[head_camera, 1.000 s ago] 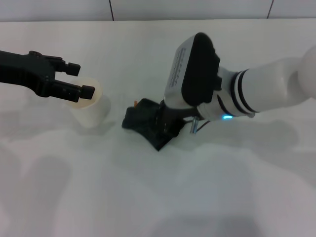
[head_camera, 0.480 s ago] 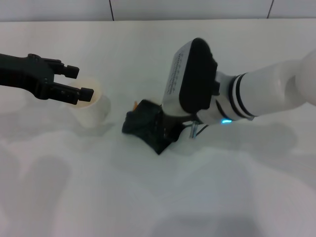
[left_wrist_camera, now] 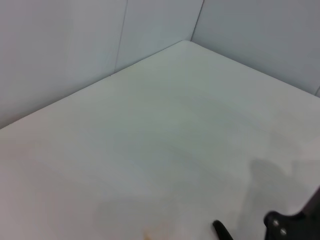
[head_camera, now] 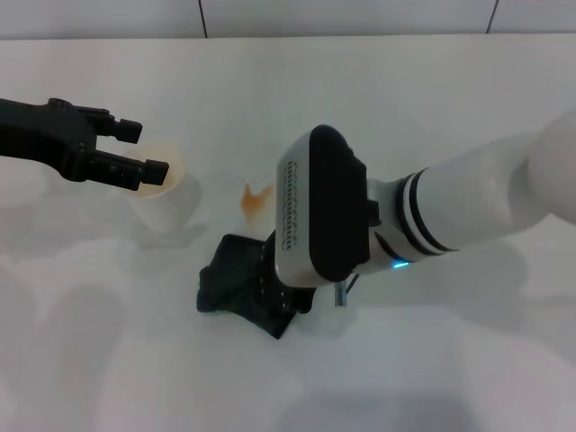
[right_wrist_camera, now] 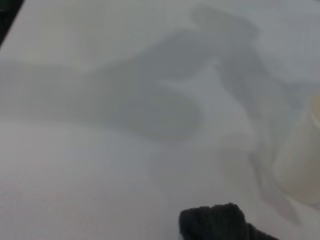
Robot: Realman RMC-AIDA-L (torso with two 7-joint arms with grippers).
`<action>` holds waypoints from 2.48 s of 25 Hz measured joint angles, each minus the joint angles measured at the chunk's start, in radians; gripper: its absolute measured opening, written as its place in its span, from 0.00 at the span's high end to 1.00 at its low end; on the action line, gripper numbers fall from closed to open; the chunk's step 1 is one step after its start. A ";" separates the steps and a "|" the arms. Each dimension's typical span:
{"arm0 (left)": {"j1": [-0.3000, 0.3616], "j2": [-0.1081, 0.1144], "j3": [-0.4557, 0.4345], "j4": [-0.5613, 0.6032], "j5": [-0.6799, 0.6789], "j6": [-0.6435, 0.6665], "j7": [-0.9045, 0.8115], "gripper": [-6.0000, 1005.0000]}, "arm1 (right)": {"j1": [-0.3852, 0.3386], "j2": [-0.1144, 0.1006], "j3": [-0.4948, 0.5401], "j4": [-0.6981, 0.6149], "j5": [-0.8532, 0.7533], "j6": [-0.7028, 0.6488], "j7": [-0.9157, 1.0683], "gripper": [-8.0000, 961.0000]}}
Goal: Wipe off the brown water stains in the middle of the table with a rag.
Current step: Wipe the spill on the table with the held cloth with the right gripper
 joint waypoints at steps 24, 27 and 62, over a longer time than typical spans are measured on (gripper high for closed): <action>0.000 -0.004 0.000 0.000 -0.007 -0.003 -0.003 0.11 | 0.044 0.003 0.021 0.204 -0.005 0.290 0.033 0.92; -0.001 -0.005 0.000 0.000 -0.007 -0.003 -0.003 0.11 | 0.051 0.002 0.025 0.212 -0.005 0.267 0.033 0.92; 0.001 -0.004 0.000 -0.002 -0.024 -0.016 -0.003 0.11 | 0.033 0.003 -0.120 0.111 -0.071 0.308 -0.024 0.92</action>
